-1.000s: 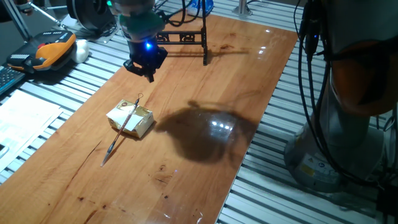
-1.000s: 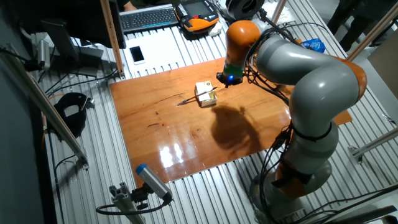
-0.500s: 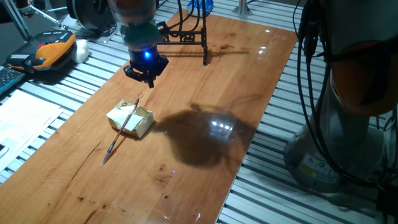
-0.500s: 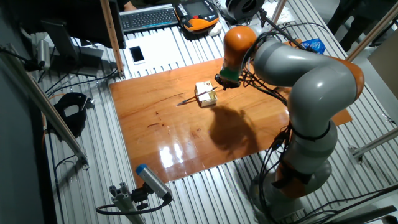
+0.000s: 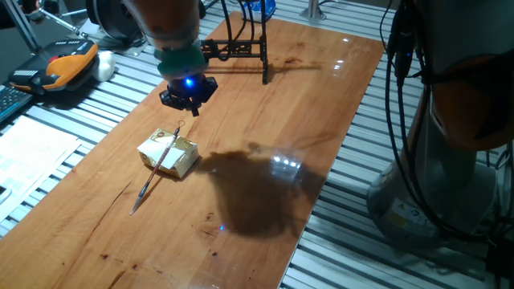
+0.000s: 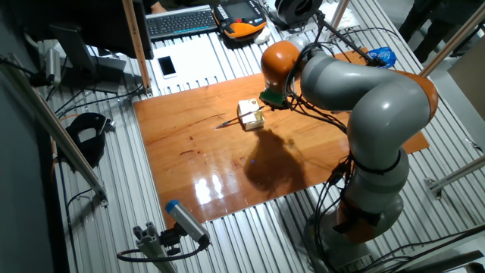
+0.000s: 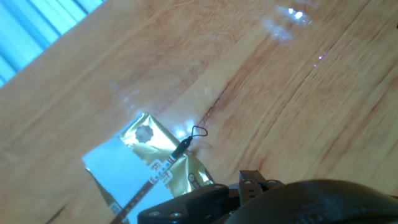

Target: Place the brush on the pen rack

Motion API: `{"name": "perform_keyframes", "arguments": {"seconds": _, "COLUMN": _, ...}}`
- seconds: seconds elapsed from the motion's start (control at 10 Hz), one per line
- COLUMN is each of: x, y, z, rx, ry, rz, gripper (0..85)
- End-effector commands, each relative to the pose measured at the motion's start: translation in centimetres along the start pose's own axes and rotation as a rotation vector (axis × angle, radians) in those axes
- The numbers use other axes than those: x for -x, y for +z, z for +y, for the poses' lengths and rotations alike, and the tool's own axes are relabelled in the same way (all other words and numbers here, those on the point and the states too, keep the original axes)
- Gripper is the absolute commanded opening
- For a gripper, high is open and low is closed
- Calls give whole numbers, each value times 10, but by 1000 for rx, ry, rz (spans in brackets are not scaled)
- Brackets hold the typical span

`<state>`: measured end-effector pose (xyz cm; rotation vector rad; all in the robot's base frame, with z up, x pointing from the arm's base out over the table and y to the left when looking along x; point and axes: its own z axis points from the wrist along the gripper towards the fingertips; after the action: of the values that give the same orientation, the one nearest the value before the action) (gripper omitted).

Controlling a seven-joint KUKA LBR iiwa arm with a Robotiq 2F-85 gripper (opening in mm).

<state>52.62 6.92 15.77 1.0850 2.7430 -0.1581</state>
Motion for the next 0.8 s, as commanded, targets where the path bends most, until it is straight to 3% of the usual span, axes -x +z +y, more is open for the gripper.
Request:
{"name": "perform_keyframes", "arguments": {"seconds": 0.0, "x": 0, "y": 2, "z": 0, "rx": 5, "ry": 16, "rz": -3, "gripper": 0}}
{"name": "perform_keyframes", "arguments": {"seconds": 0.4, "x": 2, "y": 15, "z": 2, "rx": 10, "ry": 32, "rz": -22, "gripper": 0}}
{"name": "perform_keyframes", "arguments": {"seconds": 0.7, "x": 1, "y": 19, "z": 2, "rx": 16, "ry": 23, "rz": -1, "gripper": 0}}
